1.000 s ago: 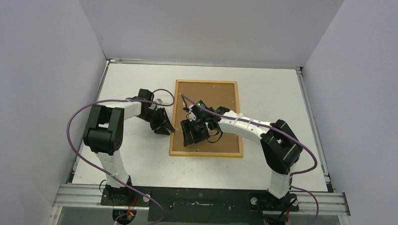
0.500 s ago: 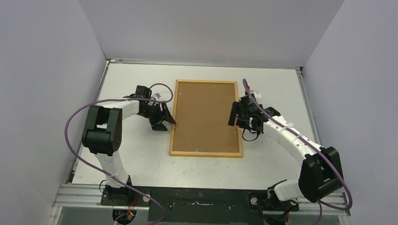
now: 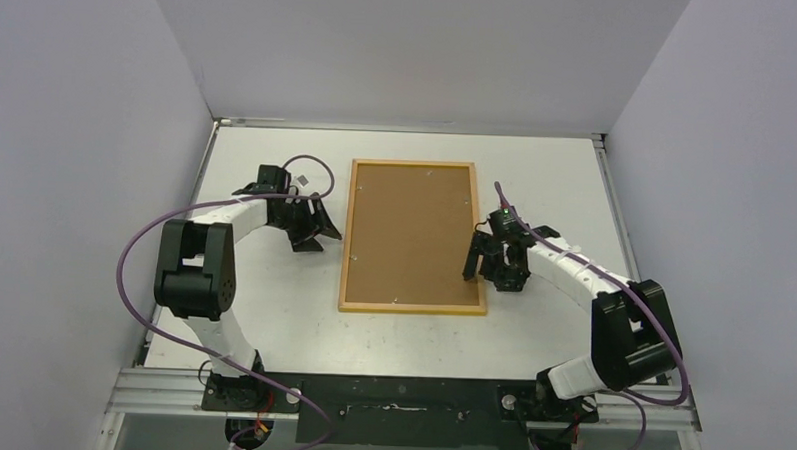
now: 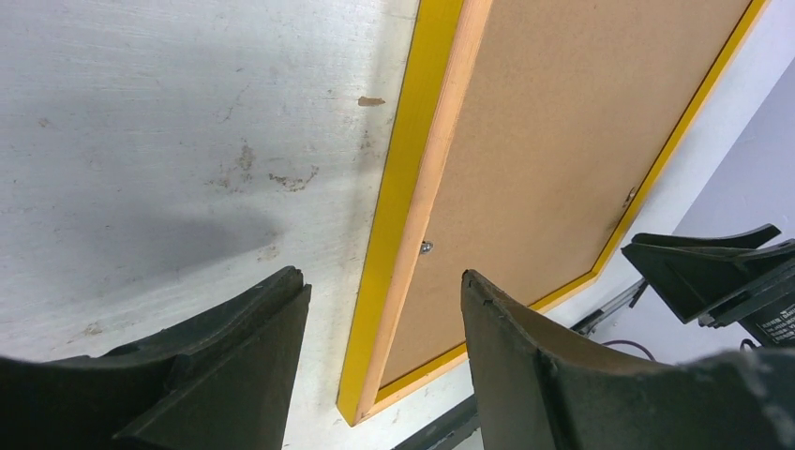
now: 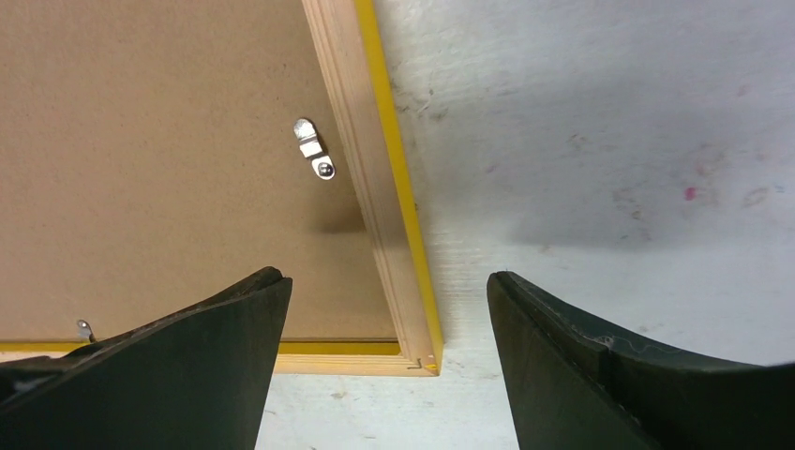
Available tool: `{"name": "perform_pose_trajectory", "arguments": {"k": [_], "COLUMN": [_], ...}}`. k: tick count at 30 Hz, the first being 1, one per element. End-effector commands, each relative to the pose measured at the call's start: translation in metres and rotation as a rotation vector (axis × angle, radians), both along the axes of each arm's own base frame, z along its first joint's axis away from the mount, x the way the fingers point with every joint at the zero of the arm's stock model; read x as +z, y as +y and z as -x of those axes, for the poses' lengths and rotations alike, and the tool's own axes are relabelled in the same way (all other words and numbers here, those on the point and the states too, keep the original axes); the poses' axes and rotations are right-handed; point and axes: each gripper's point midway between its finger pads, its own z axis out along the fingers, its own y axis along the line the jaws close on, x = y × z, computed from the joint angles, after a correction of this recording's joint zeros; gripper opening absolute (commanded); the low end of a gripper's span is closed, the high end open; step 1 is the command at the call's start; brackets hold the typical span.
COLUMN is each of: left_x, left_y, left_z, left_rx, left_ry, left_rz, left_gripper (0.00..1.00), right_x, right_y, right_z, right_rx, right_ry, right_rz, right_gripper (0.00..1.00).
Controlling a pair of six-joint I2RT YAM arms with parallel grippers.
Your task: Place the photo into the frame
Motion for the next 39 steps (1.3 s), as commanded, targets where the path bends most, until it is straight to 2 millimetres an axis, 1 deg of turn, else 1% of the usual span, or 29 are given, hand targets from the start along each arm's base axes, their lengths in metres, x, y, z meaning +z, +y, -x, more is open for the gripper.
{"name": "perform_pose_trajectory", "arguments": {"k": [1, 5, 13, 19, 21, 23, 26, 27, 28, 30, 32, 34, 36, 39], "left_x": [0.018, 0.01, -0.004, -0.011, -0.015, -0.018, -0.023, -0.025, -0.027, -0.03, -0.032, -0.035, -0.038, -0.042], "left_y": [0.004, 0.001, -0.008, -0.015, -0.013, -0.008, 0.0, 0.003, 0.005, 0.004, 0.001, 0.0, 0.003, 0.009], "left_z": [-0.008, -0.002, 0.011, 0.015, 0.016, 0.017, 0.018, 0.02, 0.023, 0.029, 0.033, 0.037, 0.04, 0.041], "left_rx": [-0.004, -0.001, -0.004, -0.015, -0.01, -0.005, 0.0, 0.0, -0.004, -0.01, -0.014, -0.013, -0.005, 0.007], "left_ry": [-0.079, -0.044, 0.026, 0.052, 0.062, 0.067, 0.077, 0.082, 0.088, 0.097, 0.096, 0.107, 0.124, 0.138], "left_rz": [-0.017, 0.002, 0.051, 0.061, 0.034, 0.0, -0.064, -0.088, -0.108, -0.121, -0.107, -0.103, -0.122, -0.16], "left_gripper": [0.59, 0.59, 0.57, 0.54, 0.54, 0.54, 0.53, 0.53, 0.53, 0.53, 0.52, 0.5, 0.48, 0.44], "right_x": [-0.006, -0.01, -0.008, -0.003, -0.001, 0.004, 0.023, 0.031, 0.039, 0.05, 0.053, 0.05, 0.046, 0.037], "right_y": [0.017, 0.028, 0.051, 0.08, 0.077, 0.063, 0.04, 0.038, 0.039, 0.052, 0.068, 0.083, 0.094, 0.105], "right_z": [0.002, 0.003, 0.002, 0.0, -0.002, -0.006, -0.018, -0.021, -0.025, -0.031, -0.034, -0.034, -0.036, -0.04], "right_rx": [0.013, 0.026, 0.051, 0.087, 0.098, 0.092, 0.082, 0.087, 0.102, 0.148, 0.194, 0.227, 0.253, 0.272], "right_ry": [0.027, 0.042, 0.028, -0.004, -0.021, -0.049, -0.138, -0.168, -0.198, -0.238, -0.243, -0.225, -0.209, -0.186], "right_rz": [-0.1, -0.152, -0.214, -0.282, -0.23, -0.125, 0.035, 0.068, 0.075, 0.045, -0.011, -0.054, -0.077, -0.084], "right_gripper": [0.79, 0.79, 0.77, 0.77, 0.76, 0.76, 0.75, 0.75, 0.75, 0.74, 0.71, 0.66, 0.61, 0.57]}}
